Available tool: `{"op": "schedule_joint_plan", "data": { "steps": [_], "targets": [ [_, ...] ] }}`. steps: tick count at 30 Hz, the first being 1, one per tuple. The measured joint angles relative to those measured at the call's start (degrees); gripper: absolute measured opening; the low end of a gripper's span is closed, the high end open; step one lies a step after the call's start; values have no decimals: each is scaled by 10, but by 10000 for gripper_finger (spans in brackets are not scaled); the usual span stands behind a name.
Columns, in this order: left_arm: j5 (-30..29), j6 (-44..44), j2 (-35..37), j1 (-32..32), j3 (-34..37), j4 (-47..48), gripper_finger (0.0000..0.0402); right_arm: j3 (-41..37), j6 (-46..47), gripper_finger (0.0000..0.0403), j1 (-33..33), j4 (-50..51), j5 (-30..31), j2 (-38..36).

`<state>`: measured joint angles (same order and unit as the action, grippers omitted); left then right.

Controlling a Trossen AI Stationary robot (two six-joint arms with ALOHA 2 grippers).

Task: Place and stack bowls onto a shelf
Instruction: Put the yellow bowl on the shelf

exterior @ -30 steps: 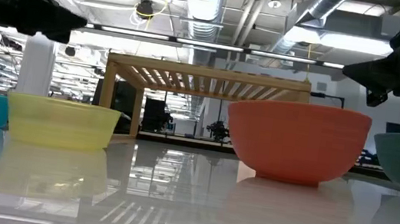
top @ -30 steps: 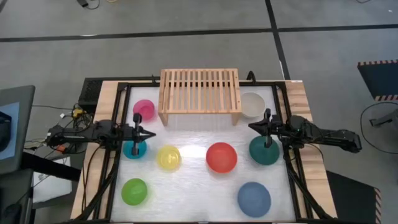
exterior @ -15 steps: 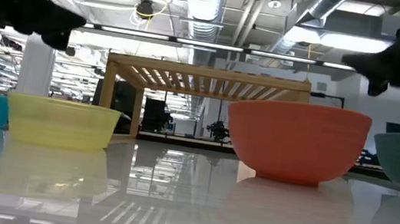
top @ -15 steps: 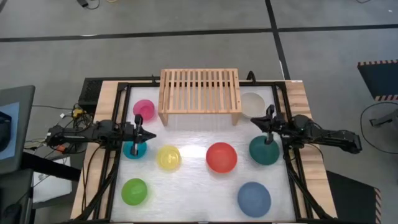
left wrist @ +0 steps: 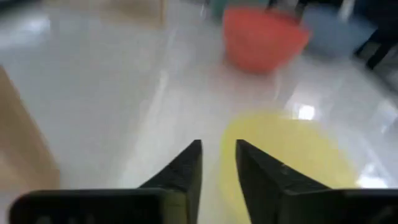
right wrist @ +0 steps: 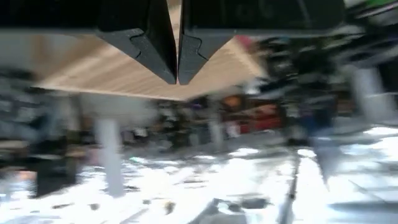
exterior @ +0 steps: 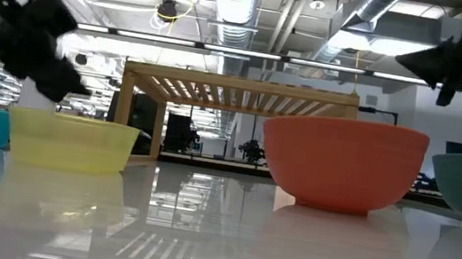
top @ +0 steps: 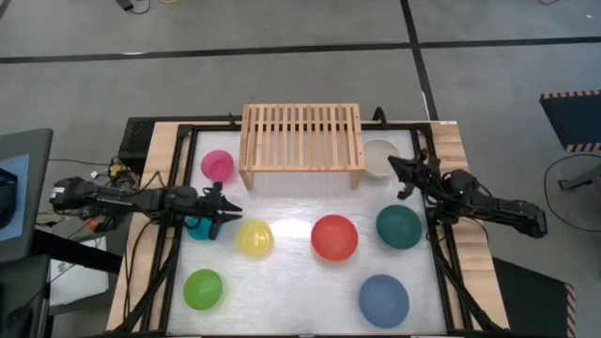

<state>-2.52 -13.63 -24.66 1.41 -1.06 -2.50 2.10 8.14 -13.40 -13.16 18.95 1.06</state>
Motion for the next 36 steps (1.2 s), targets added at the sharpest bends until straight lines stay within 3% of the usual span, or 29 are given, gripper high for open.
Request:
{"op": "schedule_joint_plan", "data": {
  "steps": [9,13,21,28,36],
  "targets": [
    [-12,18,-141,0,-60,-30,165,10,32,72,-97,59,-16,75],
    [-15,18,-185,-1,-72,-30,171,10,40,109,-134,26,-69,126],
    [0,-2,-261,0,-75,-50,170,10,40,185,-164,-37,-84,199],
    [22,31,-314,0,-75,-60,121,10,66,188,-126,-37,-86,207],
    [17,109,-320,-2,-113,-66,9,10,70,145,-65,-37,-84,207]
  ]
}}
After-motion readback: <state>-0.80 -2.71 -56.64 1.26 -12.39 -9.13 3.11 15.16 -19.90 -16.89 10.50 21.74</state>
